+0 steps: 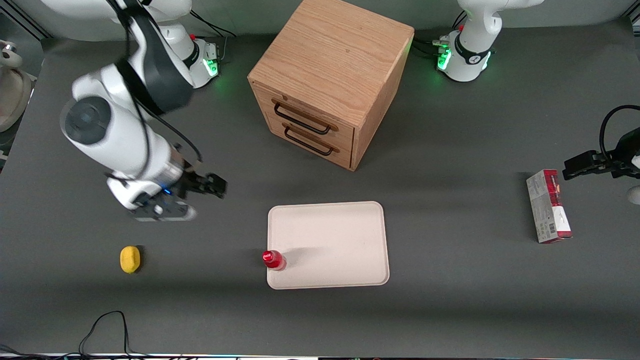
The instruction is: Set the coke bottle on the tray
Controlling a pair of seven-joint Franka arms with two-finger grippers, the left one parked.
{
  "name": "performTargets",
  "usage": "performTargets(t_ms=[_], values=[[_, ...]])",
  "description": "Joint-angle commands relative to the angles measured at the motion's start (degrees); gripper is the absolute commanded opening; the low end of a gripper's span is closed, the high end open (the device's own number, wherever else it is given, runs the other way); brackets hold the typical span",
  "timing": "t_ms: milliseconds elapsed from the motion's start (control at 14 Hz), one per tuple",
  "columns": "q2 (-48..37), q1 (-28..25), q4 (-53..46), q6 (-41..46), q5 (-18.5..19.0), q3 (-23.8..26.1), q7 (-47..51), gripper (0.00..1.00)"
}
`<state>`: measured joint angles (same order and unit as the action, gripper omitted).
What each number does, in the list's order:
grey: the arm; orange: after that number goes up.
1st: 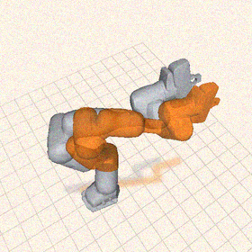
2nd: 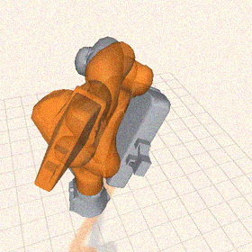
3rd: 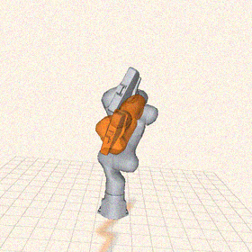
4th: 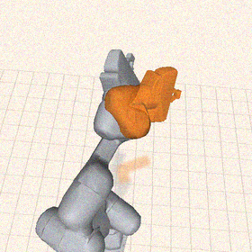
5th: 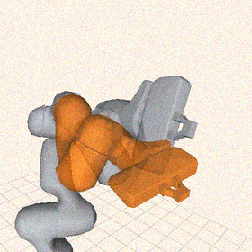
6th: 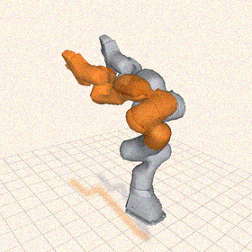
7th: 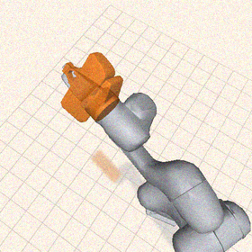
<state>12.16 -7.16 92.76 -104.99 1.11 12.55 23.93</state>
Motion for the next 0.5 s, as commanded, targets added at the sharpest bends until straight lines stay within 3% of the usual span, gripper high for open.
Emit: performTargets(t_ms=[0, 214, 429], values=[[-14.16, -0.67, 15.32, -1.90, -2.34, -4.18, -1.17, 1.00], [-19.09, -0.75, 16.32, 4.86, -2.34, -9.98, -9.04, 1.00], [-21.83, -0.67, 15.53, 8.30, -2.34, -11.40, -10.74, 1.00]])
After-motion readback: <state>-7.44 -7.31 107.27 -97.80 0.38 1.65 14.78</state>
